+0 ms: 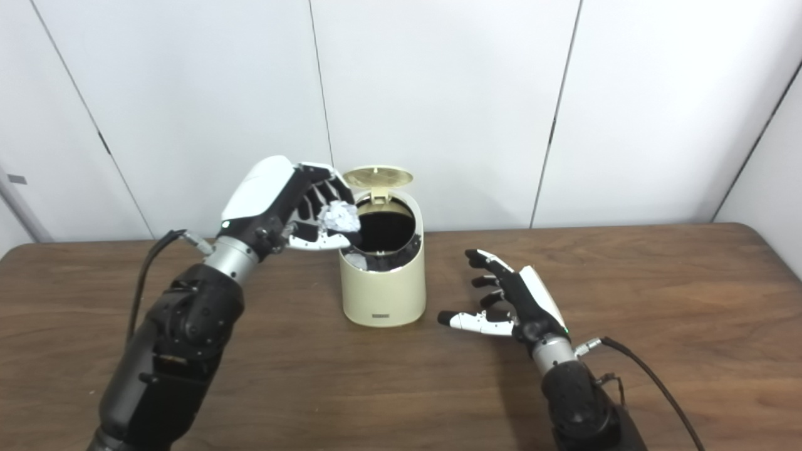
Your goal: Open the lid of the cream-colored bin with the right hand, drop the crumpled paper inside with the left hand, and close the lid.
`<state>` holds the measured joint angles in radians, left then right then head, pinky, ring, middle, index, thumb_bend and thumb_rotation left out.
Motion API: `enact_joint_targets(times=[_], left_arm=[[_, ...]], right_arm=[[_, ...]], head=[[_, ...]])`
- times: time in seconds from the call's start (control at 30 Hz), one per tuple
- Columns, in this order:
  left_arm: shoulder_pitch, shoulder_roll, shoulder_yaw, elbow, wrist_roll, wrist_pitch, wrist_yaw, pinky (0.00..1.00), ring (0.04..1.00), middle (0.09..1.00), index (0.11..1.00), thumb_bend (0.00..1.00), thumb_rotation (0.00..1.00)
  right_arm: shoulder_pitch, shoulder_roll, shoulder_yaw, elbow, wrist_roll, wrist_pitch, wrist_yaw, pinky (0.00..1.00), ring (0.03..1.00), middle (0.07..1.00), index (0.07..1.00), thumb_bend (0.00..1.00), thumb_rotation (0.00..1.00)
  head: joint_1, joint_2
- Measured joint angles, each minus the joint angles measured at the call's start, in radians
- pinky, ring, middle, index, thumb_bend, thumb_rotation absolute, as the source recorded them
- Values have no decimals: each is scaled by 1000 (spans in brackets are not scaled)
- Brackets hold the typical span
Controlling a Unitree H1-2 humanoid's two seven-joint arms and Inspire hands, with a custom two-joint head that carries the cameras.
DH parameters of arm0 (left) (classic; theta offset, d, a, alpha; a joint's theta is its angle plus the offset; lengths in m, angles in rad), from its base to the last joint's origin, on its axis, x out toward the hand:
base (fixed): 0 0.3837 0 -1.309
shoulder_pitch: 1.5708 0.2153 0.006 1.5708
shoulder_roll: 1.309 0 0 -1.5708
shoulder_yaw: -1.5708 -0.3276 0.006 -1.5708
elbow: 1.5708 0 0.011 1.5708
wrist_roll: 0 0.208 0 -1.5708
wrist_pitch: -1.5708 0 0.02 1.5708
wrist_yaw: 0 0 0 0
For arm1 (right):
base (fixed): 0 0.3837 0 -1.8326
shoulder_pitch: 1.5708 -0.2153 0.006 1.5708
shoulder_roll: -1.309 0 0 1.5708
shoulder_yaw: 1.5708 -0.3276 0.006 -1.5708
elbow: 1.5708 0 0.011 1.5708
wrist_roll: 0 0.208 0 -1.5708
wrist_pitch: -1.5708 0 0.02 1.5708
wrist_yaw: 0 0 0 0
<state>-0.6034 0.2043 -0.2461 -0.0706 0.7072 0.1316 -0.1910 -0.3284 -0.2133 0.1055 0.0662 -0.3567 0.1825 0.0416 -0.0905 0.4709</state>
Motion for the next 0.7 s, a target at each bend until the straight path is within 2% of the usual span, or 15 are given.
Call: enact_joint_targets(times=[0.17,0.4,0.7], left_arm=[[1,-31,-14,30,5,-2,24,328,388,471,523,500,0],[0,-33,-25,63,23,-36,69,326,383,475,523,500,0],[-8,-51,-42,162,54,-104,183,316,374,476,531,498,0]], right_arm=[[1,0,0,-5,1,4,0,633,774,863,874,736,335],[6,-2,-2,-20,2,6,1,622,769,857,870,740,326],[12,-2,-2,-29,5,10,5,611,768,859,864,738,326]], head=[[2,0],[0,6],[-5,9]])
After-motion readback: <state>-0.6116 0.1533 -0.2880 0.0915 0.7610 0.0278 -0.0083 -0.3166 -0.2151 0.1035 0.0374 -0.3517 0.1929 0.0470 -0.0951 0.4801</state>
